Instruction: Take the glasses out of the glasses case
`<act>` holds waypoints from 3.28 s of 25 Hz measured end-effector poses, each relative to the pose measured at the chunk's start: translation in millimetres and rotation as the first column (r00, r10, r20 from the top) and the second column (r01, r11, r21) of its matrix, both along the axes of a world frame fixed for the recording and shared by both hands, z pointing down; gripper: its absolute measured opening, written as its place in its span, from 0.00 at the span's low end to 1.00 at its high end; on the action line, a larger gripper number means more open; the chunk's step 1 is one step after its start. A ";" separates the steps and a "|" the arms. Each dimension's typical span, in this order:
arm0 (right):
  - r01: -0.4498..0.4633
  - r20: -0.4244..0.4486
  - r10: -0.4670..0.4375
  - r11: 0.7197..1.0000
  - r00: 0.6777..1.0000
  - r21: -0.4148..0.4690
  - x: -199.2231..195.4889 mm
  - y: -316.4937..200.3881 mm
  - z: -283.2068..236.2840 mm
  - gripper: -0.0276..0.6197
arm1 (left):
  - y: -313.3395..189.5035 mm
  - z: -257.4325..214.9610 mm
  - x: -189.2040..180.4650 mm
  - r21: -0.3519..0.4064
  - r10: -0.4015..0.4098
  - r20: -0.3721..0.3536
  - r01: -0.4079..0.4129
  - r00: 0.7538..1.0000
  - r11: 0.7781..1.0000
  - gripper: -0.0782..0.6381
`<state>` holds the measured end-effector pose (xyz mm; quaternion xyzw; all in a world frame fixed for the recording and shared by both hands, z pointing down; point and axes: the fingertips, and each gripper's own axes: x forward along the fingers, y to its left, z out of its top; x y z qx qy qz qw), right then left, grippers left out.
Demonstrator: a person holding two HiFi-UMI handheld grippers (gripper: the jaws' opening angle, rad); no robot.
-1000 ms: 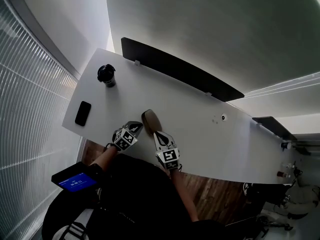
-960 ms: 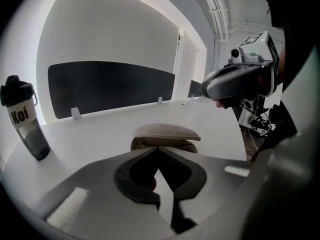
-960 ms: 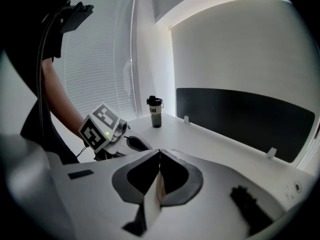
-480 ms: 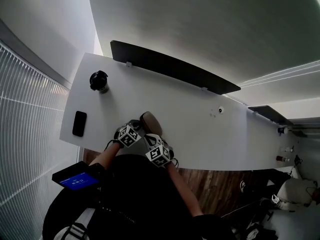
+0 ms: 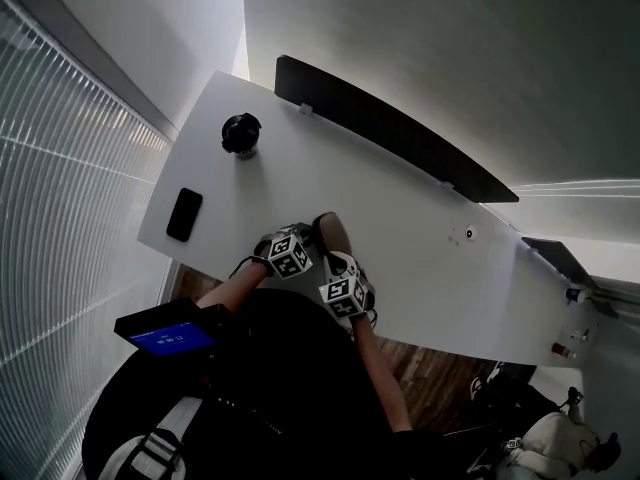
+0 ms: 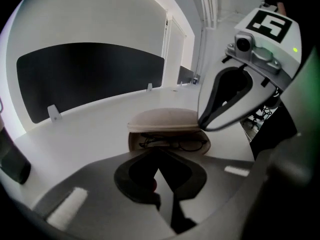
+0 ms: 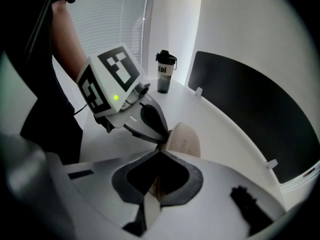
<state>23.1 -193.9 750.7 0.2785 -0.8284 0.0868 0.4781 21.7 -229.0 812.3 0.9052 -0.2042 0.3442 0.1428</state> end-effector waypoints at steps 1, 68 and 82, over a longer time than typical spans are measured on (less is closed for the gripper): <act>-0.009 -0.003 0.009 1.000 1.000 0.008 1.8 -3.0 -3.0 0.05 | 1.2 -0.1 -0.3 0.008 0.009 0.010 -0.009 1.000 1.000 0.12; -0.306 0.099 0.312 0.950 0.945 -0.066 127.5 -72.0 35.2 0.05 | -5.3 0.2 7.0 -0.077 0.023 0.012 -0.022 1.000 0.997 0.12; -0.267 0.131 0.261 0.963 0.957 0.036 111.5 -51.3 10.3 0.05 | 5.7 0.4 10.4 -0.068 0.039 0.015 -0.037 0.999 0.997 0.12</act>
